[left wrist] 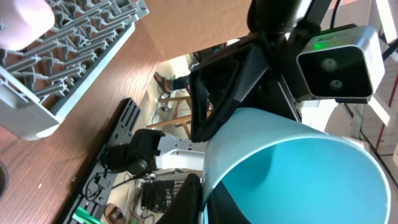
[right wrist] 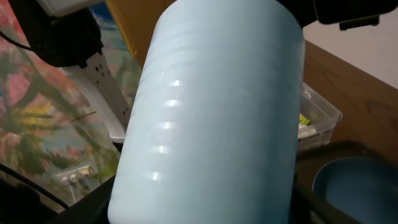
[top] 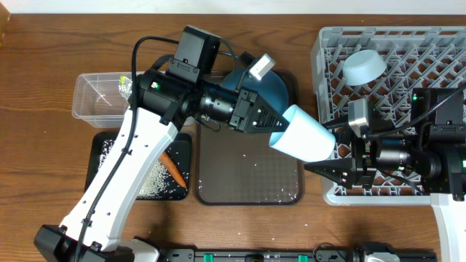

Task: Sort waste into correct bins and load items into the dishwasher rack
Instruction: 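Lift the light-blue cup and carry it right to the right gripper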

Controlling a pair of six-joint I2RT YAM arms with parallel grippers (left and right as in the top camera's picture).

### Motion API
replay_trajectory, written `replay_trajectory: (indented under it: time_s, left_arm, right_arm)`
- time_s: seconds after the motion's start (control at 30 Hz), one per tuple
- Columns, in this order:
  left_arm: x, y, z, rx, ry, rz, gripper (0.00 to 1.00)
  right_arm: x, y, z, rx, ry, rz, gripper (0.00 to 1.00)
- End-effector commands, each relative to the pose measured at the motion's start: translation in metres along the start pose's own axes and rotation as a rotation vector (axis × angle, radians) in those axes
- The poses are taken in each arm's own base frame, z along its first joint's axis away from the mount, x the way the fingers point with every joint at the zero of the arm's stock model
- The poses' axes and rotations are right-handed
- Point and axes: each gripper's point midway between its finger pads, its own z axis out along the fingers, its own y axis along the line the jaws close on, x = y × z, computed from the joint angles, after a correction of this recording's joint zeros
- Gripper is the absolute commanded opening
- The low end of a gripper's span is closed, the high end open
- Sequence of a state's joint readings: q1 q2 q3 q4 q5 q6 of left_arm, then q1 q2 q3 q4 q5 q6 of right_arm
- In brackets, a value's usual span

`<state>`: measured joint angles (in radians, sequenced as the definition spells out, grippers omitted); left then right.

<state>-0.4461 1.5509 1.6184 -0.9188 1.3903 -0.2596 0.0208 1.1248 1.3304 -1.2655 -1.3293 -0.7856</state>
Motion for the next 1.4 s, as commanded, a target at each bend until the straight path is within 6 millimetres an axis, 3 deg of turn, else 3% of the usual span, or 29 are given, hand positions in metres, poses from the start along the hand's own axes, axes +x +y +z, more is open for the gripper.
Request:
replay_trajectory:
  time_s: [0.0, 0.13, 0.33, 0.57, 0.87, 1.0, 1.1, 1.37]
  left_arm:
    - [0.005, 0.0, 0.003, 0.0, 0.018, 0.021, 0.06]
    - [0.008, 0.015, 0.003, -0.082, 0.01, -0.026, 0.06]
    - [0.008, 0.015, 0.003, -0.082, 0.012, -0.025, 0.07]
    - [0.01, 0.01, 0.012, -0.07, 0.033, 0.004, 0.06]
    - [0.001, -0.001, 0.012, -0.015, 0.02, 0.044, 0.06]
    - [0.001, -0.001, 0.012, -0.015, 0.018, 0.047, 0.06]
    - [0.001, -0.001, 0.012, -0.015, 0.019, 0.046, 0.06]
    - [0.014, 0.013, 0.012, -0.084, 0.037, -0.027, 0.07]
  right_arm:
    - [-0.009, 0.007, 0.001, -0.035, -0.03, -0.041, 0.6]
    - [-0.014, 0.01, 0.001, -0.059, -0.057, -0.054, 0.68]
    - [-0.02, 0.015, 0.0, -0.089, -0.089, -0.064, 0.8]
    - [-0.02, 0.015, 0.0, -0.09, -0.087, -0.046, 0.74]
    - [-0.01, 0.006, 0.001, -0.035, -0.031, 0.013, 0.77]
    - [-0.01, 0.005, 0.001, -0.034, -0.032, 0.013, 0.68]
    - [-0.011, 0.005, 0.001, -0.032, -0.033, 0.003, 0.56]
    - [-0.016, -0.003, -0.002, -0.008, -0.046, -0.003, 0.53]
